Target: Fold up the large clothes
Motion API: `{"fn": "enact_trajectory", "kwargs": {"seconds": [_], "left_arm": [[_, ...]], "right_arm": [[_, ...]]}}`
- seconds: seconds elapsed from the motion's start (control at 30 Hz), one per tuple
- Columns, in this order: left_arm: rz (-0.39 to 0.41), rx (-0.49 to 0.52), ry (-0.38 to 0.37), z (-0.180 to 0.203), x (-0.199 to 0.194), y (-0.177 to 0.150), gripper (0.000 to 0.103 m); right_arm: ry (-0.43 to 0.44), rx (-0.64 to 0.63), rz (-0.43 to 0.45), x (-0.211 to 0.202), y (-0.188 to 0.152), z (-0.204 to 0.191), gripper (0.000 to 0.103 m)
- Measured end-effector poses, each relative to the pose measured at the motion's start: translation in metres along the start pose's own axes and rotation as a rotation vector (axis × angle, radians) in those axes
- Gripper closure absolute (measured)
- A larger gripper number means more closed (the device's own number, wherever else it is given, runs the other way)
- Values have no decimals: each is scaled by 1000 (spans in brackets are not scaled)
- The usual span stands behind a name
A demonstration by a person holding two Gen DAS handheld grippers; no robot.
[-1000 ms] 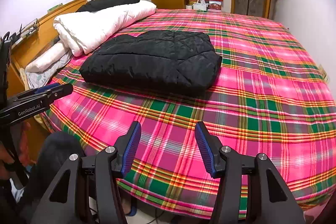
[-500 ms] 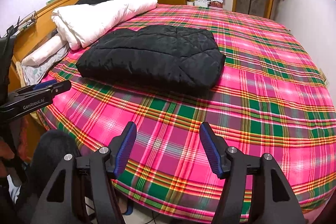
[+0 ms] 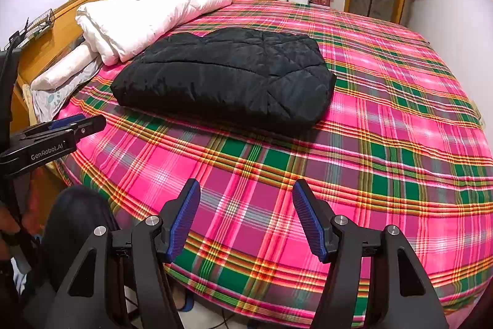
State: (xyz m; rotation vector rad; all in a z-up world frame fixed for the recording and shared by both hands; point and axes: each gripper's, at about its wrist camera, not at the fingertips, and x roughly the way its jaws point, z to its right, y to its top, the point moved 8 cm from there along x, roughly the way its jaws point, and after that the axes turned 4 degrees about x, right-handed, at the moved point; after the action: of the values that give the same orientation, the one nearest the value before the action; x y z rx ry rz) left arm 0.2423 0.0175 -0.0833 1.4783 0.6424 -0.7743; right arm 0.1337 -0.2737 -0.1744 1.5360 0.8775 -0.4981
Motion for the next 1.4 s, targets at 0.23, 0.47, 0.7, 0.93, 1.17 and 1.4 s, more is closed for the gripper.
{"fn": "enact_trajectory", "kwargs": {"seconds": [0.23,0.47,0.7,0.93,1.17,1.4], "left_arm": [[-2,8,1,1,1,0,48],[-1,7,0,0,1,0,48],[3,0,-1,-1,1,1,48],[2,0,1,0,1,1,48],[-2,-10,-7,1,2,1,48],[0,-14,0,1,0,2,48]], "right_arm": [[3,1,-12,3,-1,-2,40],[2,7,-20,6,-1,0,40],[3,9,-26,7,-2,0,40],[5,9,-31,9,-2,1,40],[5,10,-31,9,-3,1,40],[6,10,-32,9,-2,1,40]]}}
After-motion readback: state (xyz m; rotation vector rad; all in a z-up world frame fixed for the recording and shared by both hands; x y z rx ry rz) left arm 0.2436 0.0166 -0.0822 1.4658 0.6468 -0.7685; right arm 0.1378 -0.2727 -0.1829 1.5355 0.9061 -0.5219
